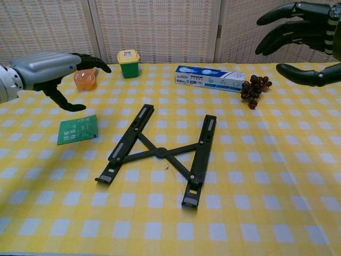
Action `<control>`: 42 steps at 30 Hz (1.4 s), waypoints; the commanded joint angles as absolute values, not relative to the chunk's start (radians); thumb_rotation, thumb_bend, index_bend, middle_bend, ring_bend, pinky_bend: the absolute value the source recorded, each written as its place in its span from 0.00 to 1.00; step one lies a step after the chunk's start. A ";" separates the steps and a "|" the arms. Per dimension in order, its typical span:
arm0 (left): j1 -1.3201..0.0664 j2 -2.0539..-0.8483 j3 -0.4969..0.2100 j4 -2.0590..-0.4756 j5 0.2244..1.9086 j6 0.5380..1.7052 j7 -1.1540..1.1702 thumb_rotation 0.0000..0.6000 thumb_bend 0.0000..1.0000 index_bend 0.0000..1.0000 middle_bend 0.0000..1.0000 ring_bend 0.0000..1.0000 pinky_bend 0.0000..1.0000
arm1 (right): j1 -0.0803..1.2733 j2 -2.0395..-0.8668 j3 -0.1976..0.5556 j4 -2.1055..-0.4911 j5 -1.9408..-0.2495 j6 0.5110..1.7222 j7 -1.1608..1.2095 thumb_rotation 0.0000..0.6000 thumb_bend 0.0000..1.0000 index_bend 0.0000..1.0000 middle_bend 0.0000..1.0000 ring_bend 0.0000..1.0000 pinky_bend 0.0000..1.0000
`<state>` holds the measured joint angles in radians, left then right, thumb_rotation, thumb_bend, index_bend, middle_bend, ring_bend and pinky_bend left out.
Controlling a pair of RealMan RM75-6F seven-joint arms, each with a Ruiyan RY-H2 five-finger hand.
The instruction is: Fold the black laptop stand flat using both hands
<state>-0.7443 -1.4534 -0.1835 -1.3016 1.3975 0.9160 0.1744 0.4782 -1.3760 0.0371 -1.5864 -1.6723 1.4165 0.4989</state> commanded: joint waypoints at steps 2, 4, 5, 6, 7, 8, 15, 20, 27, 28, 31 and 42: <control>-0.827 -1.558 -0.197 -1.143 1.394 0.863 0.206 1.00 0.27 0.15 0.10 0.01 0.00 | 0.507 -1.365 0.011 -1.585 -1.737 1.347 0.317 1.00 0.41 0.39 0.54 0.49 0.38; -0.847 -1.595 -0.194 -1.082 1.405 0.862 0.196 1.00 0.25 0.14 0.10 0.01 0.00 | 0.521 -1.363 0.005 -1.590 -1.735 1.305 0.272 1.00 0.41 0.44 0.60 0.54 0.43; -0.858 -1.618 -0.192 -1.044 1.408 0.857 0.192 1.00 0.24 0.13 0.09 0.01 0.00 | 0.530 -1.361 0.003 -1.593 -1.731 1.278 0.236 1.00 0.41 0.46 0.63 0.57 0.46; -0.867 -1.634 -0.191 -1.019 1.409 0.853 0.190 1.00 0.22 0.11 0.08 0.01 0.00 | 0.537 -1.360 0.002 -1.597 -1.728 1.257 0.206 1.00 0.41 0.46 0.64 0.58 0.48; -0.876 -1.655 -0.190 -0.989 1.406 0.847 0.188 1.00 0.21 0.09 0.06 0.00 0.00 | 0.544 -1.361 0.003 -1.601 -1.723 1.235 0.170 1.00 0.41 0.48 0.66 0.60 0.51; -0.882 -1.670 -0.191 -0.970 1.404 0.844 0.186 1.00 0.20 0.07 0.04 0.00 0.00 | 0.549 -1.363 0.003 -1.602 -1.720 1.221 0.145 1.00 0.41 0.48 0.67 0.62 0.54; -0.920 -1.787 -0.192 -0.834 1.376 0.820 0.205 1.00 0.19 0.05 0.01 0.00 0.00 | 0.572 -1.393 0.015 -1.604 -1.654 1.123 0.004 1.00 0.37 0.52 0.71 0.69 0.64; -0.945 -1.858 -0.195 -0.748 1.358 0.795 0.183 1.00 0.19 0.05 0.01 0.00 0.00 | 0.581 -1.427 0.021 -1.580 -1.626 1.091 -0.099 1.00 0.36 0.54 0.75 0.72 0.68; -0.966 -1.895 -0.191 -0.697 1.359 0.782 0.145 1.00 0.19 0.04 0.01 0.00 0.00 | 0.583 -1.474 0.029 -1.529 -1.599 1.081 -0.137 1.00 0.36 0.54 0.76 0.74 0.70; -0.967 -1.898 -0.191 -0.696 1.358 0.782 0.137 1.00 0.19 0.04 0.01 0.00 0.00 | 0.583 -1.478 0.029 -1.523 -1.598 1.081 -0.138 1.00 0.36 0.54 0.76 0.74 0.70; -0.970 -1.903 -0.186 -0.688 1.361 0.782 0.127 1.00 0.19 0.04 0.01 0.00 0.00 | 0.585 -1.492 0.029 -1.496 -1.593 1.078 -0.146 1.00 0.36 0.54 0.76 0.74 0.70; -0.963 -1.900 -0.185 -0.718 1.344 0.778 0.102 1.00 0.19 0.04 0.01 0.00 0.00 | 0.585 -1.563 0.026 -1.390 -1.580 1.077 -0.177 1.00 0.31 0.54 0.76 0.74 0.70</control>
